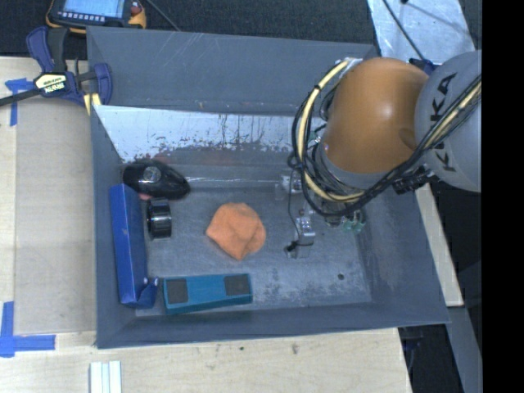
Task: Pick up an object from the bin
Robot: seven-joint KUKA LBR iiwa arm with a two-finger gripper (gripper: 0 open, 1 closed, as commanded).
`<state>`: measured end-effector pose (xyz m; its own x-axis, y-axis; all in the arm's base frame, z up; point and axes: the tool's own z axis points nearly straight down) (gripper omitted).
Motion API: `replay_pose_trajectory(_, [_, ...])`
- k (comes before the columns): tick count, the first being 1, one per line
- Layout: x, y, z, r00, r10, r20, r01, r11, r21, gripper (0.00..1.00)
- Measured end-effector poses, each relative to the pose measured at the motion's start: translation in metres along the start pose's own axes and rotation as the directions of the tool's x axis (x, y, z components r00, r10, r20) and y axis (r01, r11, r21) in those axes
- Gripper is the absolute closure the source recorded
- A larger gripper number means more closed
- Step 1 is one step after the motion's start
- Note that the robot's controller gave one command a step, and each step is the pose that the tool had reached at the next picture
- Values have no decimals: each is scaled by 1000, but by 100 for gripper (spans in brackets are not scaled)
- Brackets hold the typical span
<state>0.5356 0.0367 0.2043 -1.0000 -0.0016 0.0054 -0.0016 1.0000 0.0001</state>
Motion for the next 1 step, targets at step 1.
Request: replay_pose_trajectory(1, [-2,0,-5,1000,1,9,-1,1000,0,0])
